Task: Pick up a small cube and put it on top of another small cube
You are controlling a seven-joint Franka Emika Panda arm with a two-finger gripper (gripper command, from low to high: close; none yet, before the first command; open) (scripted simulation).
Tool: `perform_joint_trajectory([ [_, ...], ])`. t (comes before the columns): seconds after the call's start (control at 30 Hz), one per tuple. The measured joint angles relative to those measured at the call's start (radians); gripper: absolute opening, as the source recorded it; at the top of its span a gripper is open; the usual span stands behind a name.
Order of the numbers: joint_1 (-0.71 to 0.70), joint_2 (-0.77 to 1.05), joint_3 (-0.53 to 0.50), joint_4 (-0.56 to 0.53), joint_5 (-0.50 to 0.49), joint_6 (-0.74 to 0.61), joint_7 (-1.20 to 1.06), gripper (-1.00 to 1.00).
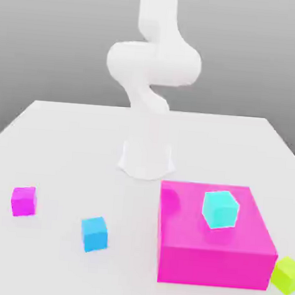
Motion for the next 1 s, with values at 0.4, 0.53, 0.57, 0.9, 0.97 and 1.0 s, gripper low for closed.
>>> perform_joint_trajectory([
  [0.4, -0.289, 0.335, -0.063, -0.181, -0.112, 0.200, 0.257, 0.00],
  [0.53, -0.369, 0.444, -0.108, -0.241, -0.131, 0.267, 0.328, 0.00],
  [0.57, -0.387, 0.471, -0.120, -0.256, -0.133, 0.284, 0.344, 0.00],
  [0.9, -0.563, 0.743, -0.243, -0.409, 0.009, 0.459, 0.387, 0.00],
  [0.97, -0.579, 0.804, -0.228, -0.423, 0.084, 0.502, 0.352, 0.00],
  [1.0, -0.590, 0.839, -0.209, -0.421, 0.120, 0.528, 0.330, 0.00],
])
